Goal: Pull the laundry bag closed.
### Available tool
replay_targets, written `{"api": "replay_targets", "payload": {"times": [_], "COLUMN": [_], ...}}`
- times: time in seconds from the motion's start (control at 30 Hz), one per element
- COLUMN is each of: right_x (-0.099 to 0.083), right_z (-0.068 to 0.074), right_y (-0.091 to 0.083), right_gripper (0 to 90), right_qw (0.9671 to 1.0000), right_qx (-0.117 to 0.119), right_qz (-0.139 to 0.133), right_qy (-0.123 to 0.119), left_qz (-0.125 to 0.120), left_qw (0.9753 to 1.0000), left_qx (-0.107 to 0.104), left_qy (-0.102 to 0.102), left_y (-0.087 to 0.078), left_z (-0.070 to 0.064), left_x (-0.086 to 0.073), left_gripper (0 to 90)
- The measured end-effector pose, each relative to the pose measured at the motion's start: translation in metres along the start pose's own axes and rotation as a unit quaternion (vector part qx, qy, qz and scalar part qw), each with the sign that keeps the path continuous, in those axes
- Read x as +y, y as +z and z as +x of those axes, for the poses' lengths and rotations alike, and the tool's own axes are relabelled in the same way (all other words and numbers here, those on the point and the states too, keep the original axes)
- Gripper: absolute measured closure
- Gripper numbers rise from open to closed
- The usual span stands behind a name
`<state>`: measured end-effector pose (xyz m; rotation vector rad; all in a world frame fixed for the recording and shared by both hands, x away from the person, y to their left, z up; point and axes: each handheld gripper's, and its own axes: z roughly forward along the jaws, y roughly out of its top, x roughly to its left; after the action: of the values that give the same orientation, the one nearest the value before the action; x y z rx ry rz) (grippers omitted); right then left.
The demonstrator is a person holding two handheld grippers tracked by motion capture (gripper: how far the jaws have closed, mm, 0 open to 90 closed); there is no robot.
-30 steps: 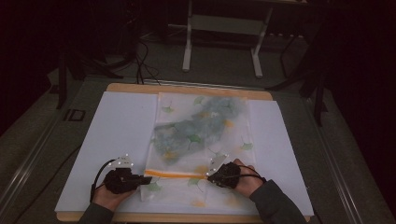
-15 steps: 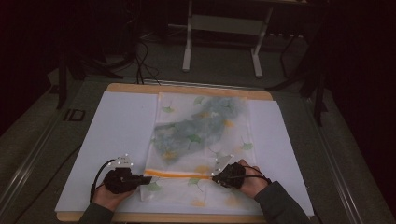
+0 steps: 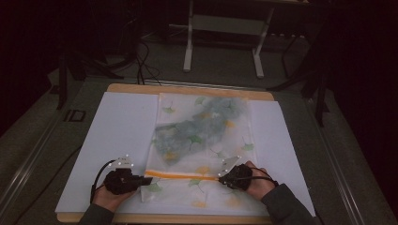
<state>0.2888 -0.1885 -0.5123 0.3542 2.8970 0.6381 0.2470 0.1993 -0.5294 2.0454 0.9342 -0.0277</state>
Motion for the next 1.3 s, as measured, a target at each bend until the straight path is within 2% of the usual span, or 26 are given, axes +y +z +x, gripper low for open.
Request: {"api": "replay_targets", "payload": {"times": [0.9, 1.3], "right_x": [-0.021, -0.035], "right_z": [-0.001, -0.003], "right_y": [-0.011, -0.019], "right_gripper": [90.0, 90.0], "right_qw": [0.9998, 0.9995], "right_qx": [-0.006, -0.013], "right_qz": [0.006, 0.017], "right_qy": [0.016, 0.024], "left_qz": [-0.002, -0.001], "left_qw": [1.0000, 1.0000], "left_qx": [0.000, 0.000], "left_qy": [-0.001, -0.001], "left_y": [0.000, 0.000], "left_z": [0.001, 0.001], "left_x": [0.000, 0.000], "left_gripper": [88.4, 88.4]}}
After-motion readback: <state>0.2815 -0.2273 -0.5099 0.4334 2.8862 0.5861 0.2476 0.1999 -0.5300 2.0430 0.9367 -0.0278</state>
